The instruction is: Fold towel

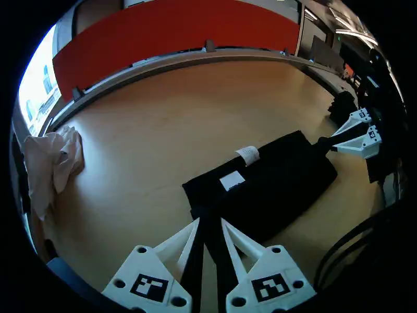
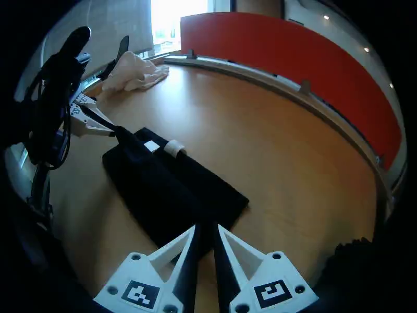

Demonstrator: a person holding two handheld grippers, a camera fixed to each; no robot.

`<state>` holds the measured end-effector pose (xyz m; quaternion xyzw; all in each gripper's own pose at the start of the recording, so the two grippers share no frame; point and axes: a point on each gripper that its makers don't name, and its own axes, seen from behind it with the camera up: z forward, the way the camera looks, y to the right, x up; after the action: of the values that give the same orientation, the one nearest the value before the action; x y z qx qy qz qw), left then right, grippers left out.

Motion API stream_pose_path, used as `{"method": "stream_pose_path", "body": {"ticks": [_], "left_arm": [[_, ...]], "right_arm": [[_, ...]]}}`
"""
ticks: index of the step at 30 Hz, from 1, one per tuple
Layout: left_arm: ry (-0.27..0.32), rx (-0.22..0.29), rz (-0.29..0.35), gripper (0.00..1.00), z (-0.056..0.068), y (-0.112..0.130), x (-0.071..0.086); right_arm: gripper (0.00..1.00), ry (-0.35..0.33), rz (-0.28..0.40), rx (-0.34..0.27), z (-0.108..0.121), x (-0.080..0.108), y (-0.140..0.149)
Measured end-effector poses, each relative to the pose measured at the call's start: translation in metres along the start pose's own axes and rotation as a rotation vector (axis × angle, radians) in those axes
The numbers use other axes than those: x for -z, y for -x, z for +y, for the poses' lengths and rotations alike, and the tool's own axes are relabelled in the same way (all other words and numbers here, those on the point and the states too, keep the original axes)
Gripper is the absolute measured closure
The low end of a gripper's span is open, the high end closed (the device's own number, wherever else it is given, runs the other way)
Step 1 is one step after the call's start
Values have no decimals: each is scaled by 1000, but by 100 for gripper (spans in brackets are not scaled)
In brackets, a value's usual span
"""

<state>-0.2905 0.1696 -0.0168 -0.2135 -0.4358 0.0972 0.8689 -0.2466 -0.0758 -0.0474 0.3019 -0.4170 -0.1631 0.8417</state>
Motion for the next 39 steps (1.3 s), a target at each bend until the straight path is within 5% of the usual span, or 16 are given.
{"method": "stream_pose_path", "body": {"ticks": [8, 17, 27, 34, 39], "left_arm": [[-12, 18, 6, 83, -3, -1, -13], [-55, 14, 16, 66, -16, -3, -24], [-110, -16, 15, 45, -31, -5, -30], [-130, -21, 17, 31, -38, -8, -31], [-133, -9, 26, 30, -42, -13, -28]], "right_arm": [[84, 23, -6, -24, 9, -11, 1], [77, 78, -6, -45, 23, -25, 0], [40, 137, -9, -49, 39, -31, -4], [34, 173, -3, -43, 51, -31, -9], [32, 193, 11, -43, 57, -30, -14]]}}
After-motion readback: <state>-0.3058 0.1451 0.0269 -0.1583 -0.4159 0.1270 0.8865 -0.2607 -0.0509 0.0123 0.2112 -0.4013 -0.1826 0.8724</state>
